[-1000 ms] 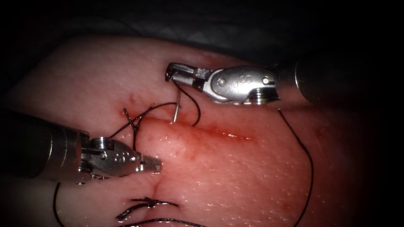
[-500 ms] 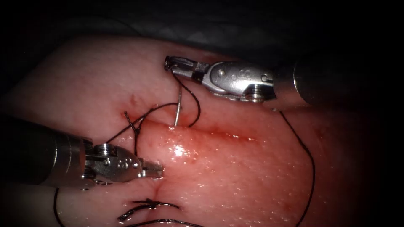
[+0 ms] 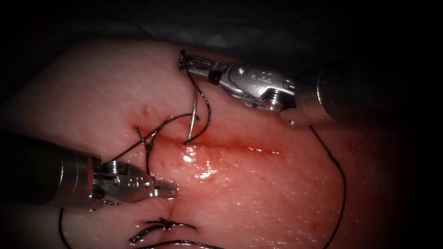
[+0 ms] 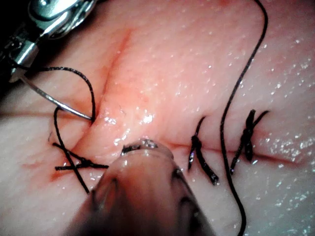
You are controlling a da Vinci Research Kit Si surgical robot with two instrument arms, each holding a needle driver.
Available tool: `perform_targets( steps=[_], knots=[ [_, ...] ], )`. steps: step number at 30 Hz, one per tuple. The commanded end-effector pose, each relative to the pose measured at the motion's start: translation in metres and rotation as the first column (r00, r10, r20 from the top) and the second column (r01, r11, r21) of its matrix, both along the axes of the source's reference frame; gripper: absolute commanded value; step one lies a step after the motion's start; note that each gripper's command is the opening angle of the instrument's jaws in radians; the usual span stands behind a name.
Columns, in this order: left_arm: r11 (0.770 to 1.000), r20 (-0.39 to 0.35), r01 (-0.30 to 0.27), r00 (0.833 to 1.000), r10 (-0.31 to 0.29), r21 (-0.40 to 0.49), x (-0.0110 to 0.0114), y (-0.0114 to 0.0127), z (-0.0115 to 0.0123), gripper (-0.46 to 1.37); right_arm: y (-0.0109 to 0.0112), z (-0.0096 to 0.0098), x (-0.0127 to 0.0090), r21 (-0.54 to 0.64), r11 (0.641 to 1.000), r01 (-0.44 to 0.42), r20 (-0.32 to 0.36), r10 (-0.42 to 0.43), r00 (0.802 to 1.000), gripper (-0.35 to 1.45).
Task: Wound Closure
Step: Pierce the needle through the skin below the cut
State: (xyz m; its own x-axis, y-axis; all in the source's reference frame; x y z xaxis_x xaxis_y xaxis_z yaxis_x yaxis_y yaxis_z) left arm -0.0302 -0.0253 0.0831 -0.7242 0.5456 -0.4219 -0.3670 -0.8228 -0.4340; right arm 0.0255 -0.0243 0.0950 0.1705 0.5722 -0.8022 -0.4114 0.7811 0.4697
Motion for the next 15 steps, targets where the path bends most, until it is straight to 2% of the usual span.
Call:
perform_targets(
  steps=[1,6,15],
  knots=[
    [1.000,0.006,-0.003,1.000,0.003,0.009,0.0000,0.0001,-0.0001,-0.35,-0.0003,0.0001,0.0001,0.026,1.000,0.001,-0.008,0.000,1.000,-0.35],
    [1.000,0.006,-0.003,1.000,0.003,0.009,0.0001,0.0001,-0.0001,-0.35,-0.0006,0.0003,0.0000,0.109,0.994,-0.018,-0.025,0.020,0.999,-0.35],
    [1.000,0.004,0.001,1.000,-0.001,0.012,0.0001,0.0001,-0.0001,-0.35,-0.0013,0.0001,0.0000,0.338,0.938,-0.073,-0.021,0.085,0.996,-0.35]
  ],
)
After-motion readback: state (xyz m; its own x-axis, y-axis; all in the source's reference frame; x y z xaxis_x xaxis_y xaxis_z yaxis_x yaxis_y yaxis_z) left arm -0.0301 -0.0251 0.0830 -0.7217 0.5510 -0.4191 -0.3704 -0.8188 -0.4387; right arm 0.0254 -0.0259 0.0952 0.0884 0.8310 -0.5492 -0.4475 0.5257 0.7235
